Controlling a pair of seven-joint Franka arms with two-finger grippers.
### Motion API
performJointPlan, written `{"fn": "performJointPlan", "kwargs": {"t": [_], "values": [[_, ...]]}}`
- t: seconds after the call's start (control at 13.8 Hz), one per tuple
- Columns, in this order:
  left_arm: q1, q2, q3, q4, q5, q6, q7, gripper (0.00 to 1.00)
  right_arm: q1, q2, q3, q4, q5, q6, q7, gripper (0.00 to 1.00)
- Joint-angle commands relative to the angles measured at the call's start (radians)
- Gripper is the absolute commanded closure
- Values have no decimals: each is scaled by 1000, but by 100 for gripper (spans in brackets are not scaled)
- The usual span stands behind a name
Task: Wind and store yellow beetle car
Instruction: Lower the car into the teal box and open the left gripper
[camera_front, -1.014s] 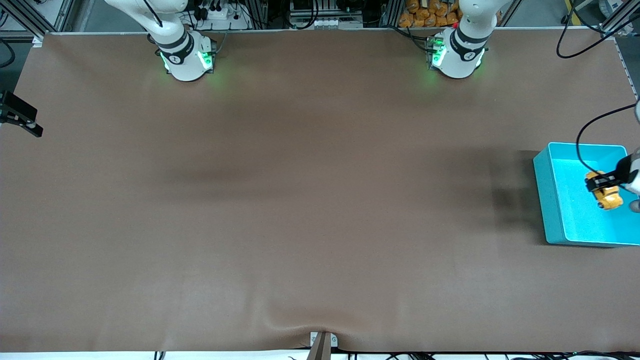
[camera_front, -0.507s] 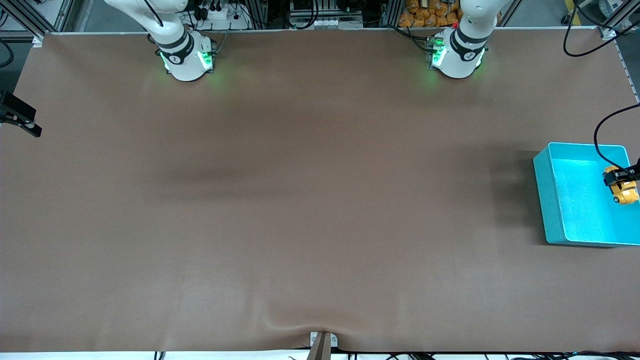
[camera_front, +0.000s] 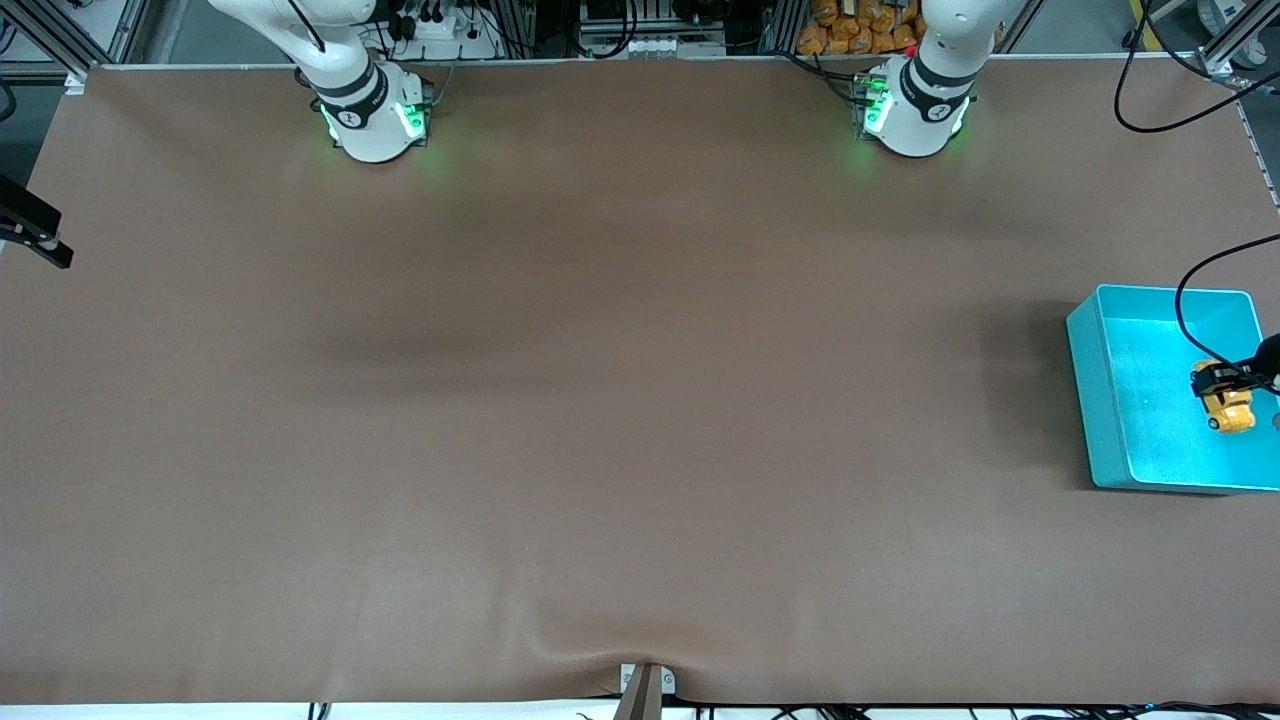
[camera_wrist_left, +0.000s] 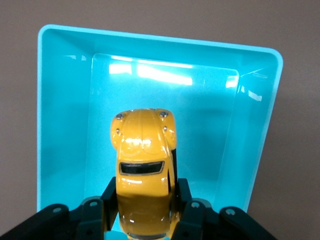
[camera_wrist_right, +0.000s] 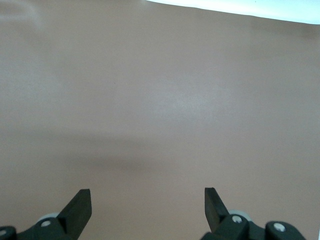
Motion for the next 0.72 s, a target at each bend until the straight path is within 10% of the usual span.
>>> {"fn": "performJointPlan", "kwargs": {"t": [0.0, 0.65], "values": [[6, 44, -6, 16, 35, 27, 23, 100, 12, -9, -8, 4, -6, -10, 21, 0], [47, 150, -5, -20, 130, 139, 22, 100, 3, -3, -9, 4, -3, -10, 21, 0]]}}
